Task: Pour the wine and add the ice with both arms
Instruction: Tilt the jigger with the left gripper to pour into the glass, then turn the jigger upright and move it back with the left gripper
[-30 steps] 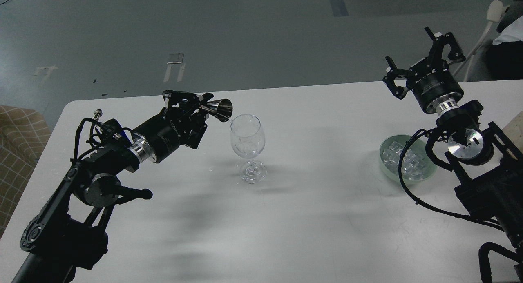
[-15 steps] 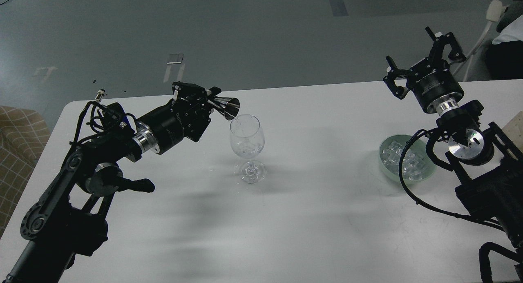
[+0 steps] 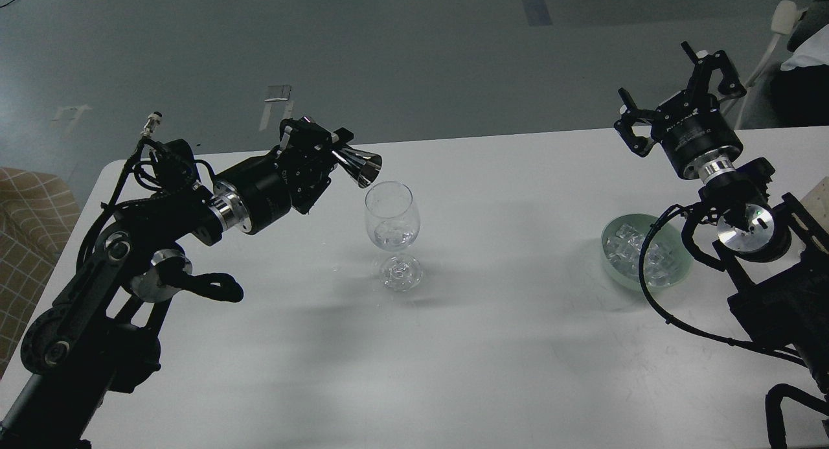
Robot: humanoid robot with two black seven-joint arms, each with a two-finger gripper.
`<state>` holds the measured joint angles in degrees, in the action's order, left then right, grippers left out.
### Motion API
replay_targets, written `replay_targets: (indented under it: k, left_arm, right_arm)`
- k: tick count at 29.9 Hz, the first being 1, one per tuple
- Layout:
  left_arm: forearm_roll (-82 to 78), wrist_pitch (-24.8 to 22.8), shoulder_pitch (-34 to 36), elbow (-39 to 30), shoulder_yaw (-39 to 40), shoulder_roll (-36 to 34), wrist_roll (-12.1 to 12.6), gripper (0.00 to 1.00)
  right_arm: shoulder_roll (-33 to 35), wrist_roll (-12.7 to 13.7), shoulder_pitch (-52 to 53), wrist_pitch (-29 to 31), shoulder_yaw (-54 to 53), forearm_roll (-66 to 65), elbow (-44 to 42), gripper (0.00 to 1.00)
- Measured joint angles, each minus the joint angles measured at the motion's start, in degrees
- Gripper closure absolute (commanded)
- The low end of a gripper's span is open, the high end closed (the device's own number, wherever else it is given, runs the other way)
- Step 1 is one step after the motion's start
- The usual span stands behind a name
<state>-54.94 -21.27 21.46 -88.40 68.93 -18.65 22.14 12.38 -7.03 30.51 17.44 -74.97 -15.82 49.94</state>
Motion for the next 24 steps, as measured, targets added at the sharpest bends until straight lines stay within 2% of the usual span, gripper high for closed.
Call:
replay_targets:
  k: [12, 24]
  left_arm:
    - [-11.8, 0.0, 1.8, -4.9, -4.0, -3.0, 0.1, 0.90]
    - [-12.1, 0.0, 2.9, -6.7, -3.7, -3.2, 2.6, 0.90]
  right_arm:
    - [0.0, 0.0, 0.0, 0.0, -0.1, 0.0, -0.3, 0.00]
    - [0.0, 0.0, 0.0, 0.1, -0.1, 0.1, -0.4, 0.00]
